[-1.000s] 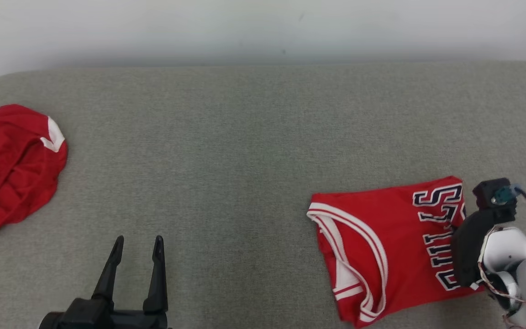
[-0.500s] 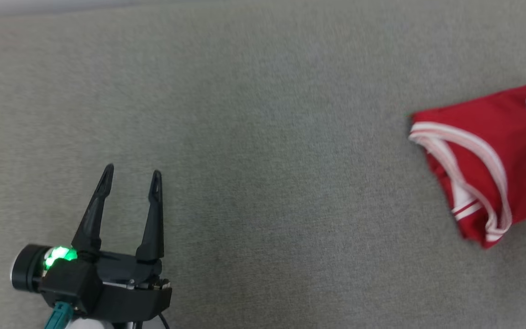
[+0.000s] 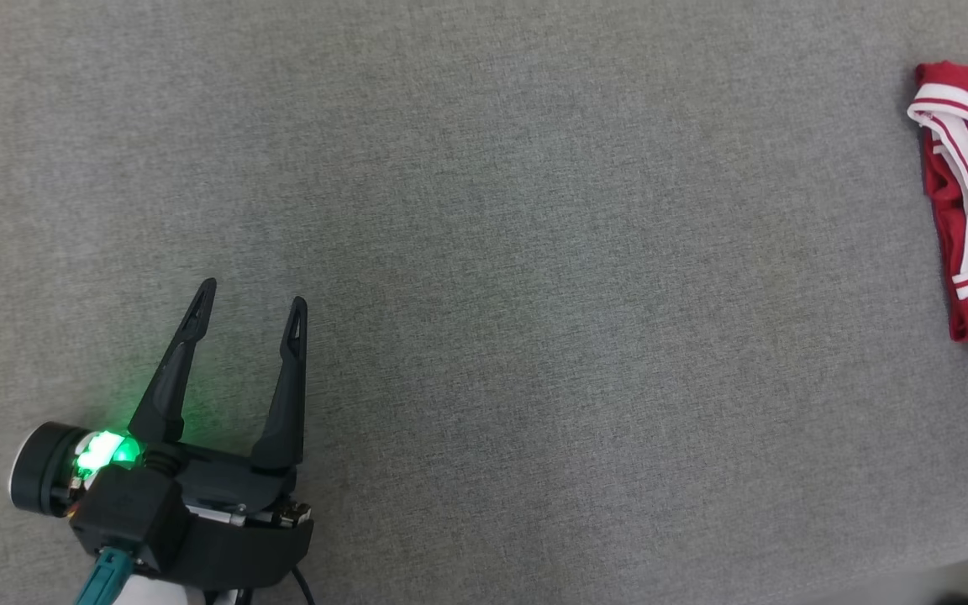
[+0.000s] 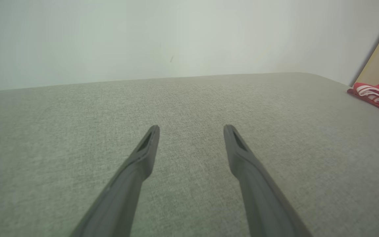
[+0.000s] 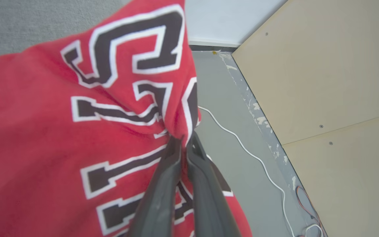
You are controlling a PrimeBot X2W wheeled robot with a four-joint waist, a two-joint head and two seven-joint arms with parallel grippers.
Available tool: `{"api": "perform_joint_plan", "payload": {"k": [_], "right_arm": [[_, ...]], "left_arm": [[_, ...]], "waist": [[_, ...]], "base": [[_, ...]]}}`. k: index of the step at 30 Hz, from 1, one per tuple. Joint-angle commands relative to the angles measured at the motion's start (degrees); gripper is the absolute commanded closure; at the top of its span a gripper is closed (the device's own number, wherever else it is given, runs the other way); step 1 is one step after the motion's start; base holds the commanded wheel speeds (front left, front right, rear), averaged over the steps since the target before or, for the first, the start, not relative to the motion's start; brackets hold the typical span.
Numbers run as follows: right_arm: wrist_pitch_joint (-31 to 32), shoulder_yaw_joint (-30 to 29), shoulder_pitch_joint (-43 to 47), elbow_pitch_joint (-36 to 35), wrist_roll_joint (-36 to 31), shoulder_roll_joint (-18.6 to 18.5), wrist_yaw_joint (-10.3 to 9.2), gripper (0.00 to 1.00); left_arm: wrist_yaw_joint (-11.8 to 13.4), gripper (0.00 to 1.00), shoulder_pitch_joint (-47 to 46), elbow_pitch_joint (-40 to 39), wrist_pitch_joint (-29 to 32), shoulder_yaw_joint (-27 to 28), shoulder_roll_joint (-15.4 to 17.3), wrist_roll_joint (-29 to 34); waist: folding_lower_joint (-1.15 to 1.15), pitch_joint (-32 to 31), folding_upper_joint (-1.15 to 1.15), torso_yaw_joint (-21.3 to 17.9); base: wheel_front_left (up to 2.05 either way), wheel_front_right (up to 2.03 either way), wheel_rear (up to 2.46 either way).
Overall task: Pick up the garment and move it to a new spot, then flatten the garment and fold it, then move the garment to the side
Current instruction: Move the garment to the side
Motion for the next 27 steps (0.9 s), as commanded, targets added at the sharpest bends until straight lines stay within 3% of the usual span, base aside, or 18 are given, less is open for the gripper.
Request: {"api": "perform_joint_plan", "payload": {"k": [1, 9, 15, 22, 27], "right_arm": [[-1.2, 0.1, -0.8, 0.4, -0.8, 0.5, -0.12, 0.02], [-10.1, 0.0, -0.5, -0.5, -3.4, 2.2, -0.12, 0.00], [-16.2, 3.0, 5.7, -4.2, -0.2, 6.1, -0.12, 0.00], [-21.3, 5.2, 19.5, -15.3, 5.1, 12.3, -0.13, 0.00], [-23.7, 5.7, 31.6, -25.7, 7.4, 19.8, -0.13, 0.00]], "left_arm": [[0.0, 0.00, -0.6, 0.2, -0.2, -0.2, 0.2, 0.0], [0.0, 0.00, -0.7, 1.1, -0.2, -0.1, -1.3, -0.7], [0.3, 0.00, 1.6, 2.8, -0.2, 1.0, -3.3, -2.0], [1.4, 0.00, 6.4, 6.4, -0.2, 3.2, -5.1, -3.5], [2.8, 0.00, 9.4, 9.1, -0.2, 4.0, -5.6, -4.2]], "waist": [[-0.01, 0.5, -0.02, -0.5], [-0.01, -3.3, -0.02, 1.3], [-0.01, -10.5, -0.02, 4.1], [-0.01, -20.5, -0.02, 7.9], [-0.01, -26.4, -0.02, 10.2]], "base": [[0.00, 0.00, 0.00], [0.00, 0.00, 0.00], [0.00, 0.00, 0.00], [0.00, 0.00, 0.00], [0.00, 0.00, 0.00]]}}
